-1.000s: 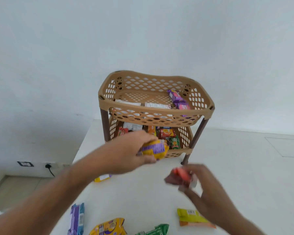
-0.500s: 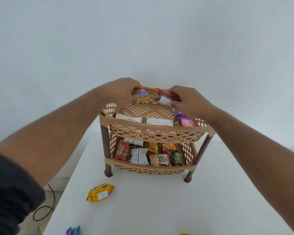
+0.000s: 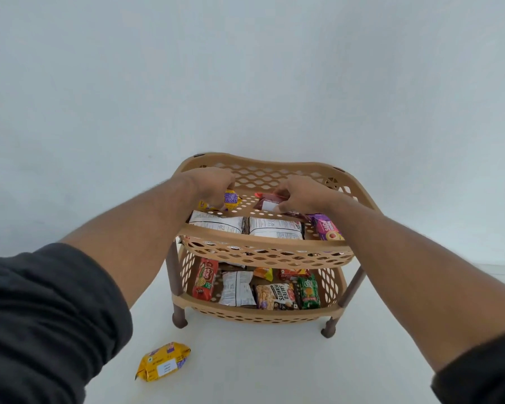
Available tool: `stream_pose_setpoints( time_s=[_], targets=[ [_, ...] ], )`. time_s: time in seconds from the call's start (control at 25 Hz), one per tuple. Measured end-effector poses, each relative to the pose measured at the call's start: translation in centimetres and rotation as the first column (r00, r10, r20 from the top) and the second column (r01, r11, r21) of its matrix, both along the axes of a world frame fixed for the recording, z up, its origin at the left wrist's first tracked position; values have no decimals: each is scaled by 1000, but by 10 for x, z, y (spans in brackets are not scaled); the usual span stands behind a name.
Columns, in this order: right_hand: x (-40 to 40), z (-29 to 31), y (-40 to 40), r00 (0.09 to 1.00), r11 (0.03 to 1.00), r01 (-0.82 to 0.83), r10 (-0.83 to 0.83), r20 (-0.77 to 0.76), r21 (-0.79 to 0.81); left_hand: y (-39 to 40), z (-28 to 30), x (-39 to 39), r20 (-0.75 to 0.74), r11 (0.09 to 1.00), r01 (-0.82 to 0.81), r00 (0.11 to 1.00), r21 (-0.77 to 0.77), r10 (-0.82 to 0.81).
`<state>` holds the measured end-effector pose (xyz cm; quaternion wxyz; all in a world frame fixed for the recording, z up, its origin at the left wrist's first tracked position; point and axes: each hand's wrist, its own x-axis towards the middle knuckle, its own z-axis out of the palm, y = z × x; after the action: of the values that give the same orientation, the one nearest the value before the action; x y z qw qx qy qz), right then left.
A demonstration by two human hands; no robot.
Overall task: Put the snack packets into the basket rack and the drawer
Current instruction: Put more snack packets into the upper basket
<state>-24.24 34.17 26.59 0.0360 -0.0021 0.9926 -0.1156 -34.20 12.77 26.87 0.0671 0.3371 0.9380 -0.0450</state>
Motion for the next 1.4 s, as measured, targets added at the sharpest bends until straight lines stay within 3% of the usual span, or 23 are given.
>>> stream_pose_setpoints(
  time_s=[0.24, 0.6, 0.8, 0.92, 1.12, 1.28, 1.4],
  targets=[
    [-8, -10, -3, 993, 997, -60, 54, 107, 57, 5, -7, -3, 18, 999, 14, 1000, -33, -13],
    [-3, -8, -10, 990, 994, -55, 42, 131, 93, 6, -6, 3, 50, 999, 10, 999, -36, -9],
    [22, 13, -20, 998, 990, -38, 32, 45, 132, -1, 7, 23, 25, 999, 46, 999, 2, -46],
    [41, 32, -27, 995, 994, -21, 31, -90, 108, -11, 20, 41, -39, 987, 72, 997, 147, -67],
    [86, 44, -38, 921, 996, -35, 2, -389, -79, -34, 16, 100, -128, 797, 155, 987, 583, -99],
    [137, 40, -51, 844, 985, -89, -4, -536, -148, -56, 3, 157, -225, 621, 248, 967, 743, -117],
    [177, 25, -56, 786, 970, -111, -47, -617, -216, -69, -18, 200, -207, 490, 282, 957, 825, -202]
  ],
)
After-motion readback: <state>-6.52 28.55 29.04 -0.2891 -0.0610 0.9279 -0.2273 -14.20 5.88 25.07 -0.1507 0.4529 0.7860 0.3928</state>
